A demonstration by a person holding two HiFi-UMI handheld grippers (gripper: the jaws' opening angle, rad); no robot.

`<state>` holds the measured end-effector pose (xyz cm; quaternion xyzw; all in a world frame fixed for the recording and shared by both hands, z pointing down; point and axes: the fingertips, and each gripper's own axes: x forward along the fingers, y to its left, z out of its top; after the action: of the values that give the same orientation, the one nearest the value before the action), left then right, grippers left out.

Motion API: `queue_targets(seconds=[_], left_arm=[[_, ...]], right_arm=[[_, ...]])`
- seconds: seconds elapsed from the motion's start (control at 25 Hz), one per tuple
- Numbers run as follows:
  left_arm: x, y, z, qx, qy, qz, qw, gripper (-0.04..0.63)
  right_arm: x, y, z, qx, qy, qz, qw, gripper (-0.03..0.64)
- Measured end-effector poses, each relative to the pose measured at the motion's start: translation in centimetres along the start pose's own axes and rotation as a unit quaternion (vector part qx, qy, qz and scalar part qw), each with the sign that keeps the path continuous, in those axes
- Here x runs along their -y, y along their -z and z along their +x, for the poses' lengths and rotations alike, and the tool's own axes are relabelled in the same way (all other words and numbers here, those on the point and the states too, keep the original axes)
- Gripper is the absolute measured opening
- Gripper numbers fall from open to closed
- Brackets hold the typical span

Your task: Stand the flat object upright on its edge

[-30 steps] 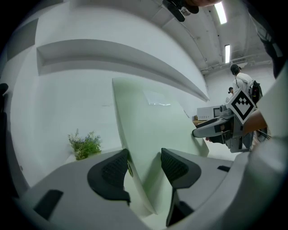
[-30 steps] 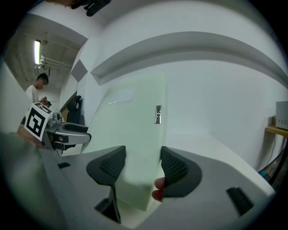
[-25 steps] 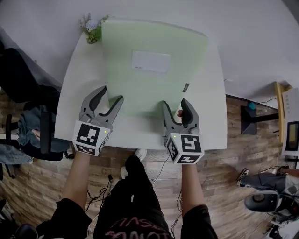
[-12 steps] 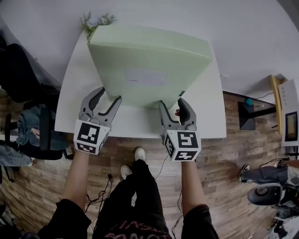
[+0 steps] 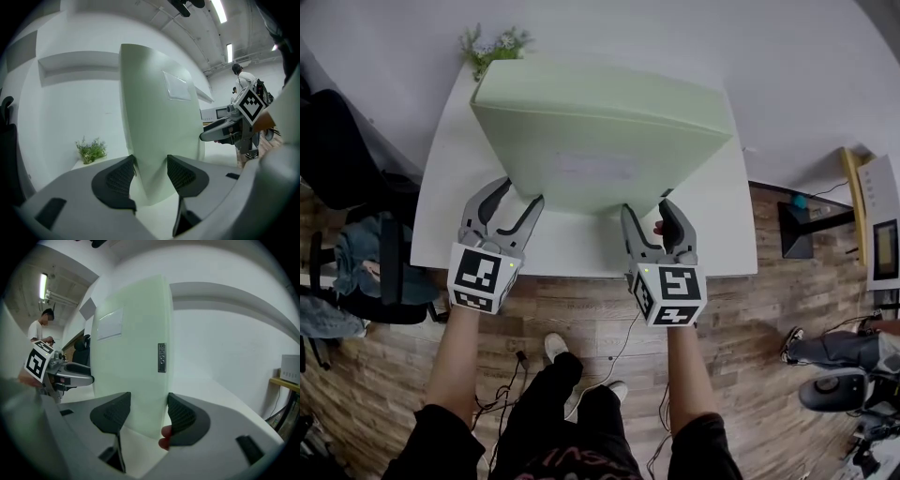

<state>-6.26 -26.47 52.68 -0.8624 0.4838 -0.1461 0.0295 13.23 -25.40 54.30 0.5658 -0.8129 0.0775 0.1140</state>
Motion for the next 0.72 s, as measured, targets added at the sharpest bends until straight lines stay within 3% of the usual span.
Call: queue_targets(seconds=[0.72], left_arm=[[0.38,0.43,-0.02,-0.025,0.000,-0.035,0.9991,0.239]], right_arm=[[0.09,-0.17,-0.23,0.007,-0.013,0.006,1.000,0.250]])
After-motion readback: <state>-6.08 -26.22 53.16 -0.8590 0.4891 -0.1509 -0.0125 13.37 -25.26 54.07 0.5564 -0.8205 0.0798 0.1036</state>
